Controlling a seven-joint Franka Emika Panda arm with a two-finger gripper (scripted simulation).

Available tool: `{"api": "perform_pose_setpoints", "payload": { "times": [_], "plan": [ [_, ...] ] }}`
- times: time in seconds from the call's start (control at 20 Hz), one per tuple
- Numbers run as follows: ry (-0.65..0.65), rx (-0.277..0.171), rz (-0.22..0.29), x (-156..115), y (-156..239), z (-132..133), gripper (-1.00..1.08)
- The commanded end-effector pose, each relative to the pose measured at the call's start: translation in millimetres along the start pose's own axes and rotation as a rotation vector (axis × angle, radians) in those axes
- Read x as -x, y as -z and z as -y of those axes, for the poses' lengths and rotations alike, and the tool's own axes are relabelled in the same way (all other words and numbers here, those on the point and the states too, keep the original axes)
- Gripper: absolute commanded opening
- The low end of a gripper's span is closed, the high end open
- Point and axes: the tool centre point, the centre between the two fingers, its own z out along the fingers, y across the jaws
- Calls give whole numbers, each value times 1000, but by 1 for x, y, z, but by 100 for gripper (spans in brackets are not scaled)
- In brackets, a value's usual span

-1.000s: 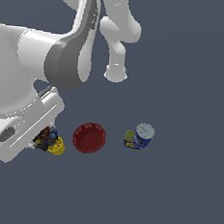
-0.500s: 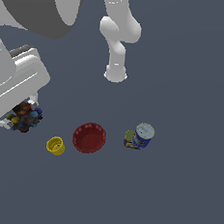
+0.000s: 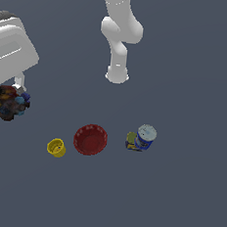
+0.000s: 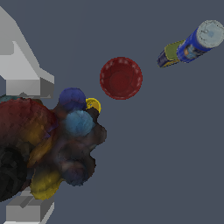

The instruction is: Pick up a designated object from a clutter of objects.

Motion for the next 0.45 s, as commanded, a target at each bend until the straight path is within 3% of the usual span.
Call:
{"api": "perform_pose_setpoints", "payload": {
  "times": [0.0,0.4],
  "plan": [
    [0,1,0,1,8,-1,-100],
    [0,1,0,2,14,-2,-100]
  ]
}}
